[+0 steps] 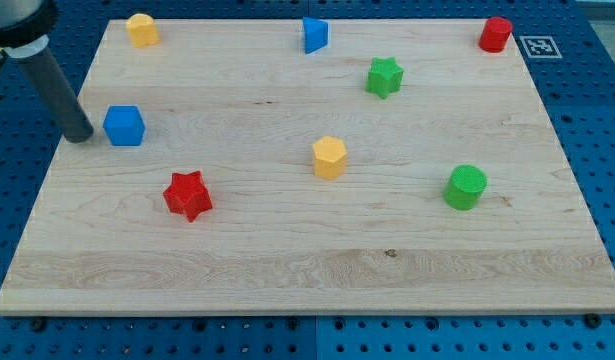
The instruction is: Push the blue cube diagonal to the top left of the yellow hexagon
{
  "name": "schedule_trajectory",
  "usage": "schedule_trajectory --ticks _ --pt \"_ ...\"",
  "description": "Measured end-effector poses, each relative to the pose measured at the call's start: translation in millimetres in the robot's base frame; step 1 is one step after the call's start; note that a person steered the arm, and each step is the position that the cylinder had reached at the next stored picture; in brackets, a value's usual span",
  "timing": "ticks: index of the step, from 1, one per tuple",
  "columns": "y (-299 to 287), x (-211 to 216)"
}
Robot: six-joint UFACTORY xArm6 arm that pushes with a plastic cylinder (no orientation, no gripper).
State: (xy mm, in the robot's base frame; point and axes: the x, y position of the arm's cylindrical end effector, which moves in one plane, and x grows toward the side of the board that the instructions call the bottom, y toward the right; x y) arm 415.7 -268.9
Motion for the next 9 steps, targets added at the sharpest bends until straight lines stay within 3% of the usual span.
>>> schedule_trajectory --ticks 2,4,7,8,9 --pt "63 0" --pt "78 -28" --pt "202 -28" --pt "213 6" --pt "235 71"
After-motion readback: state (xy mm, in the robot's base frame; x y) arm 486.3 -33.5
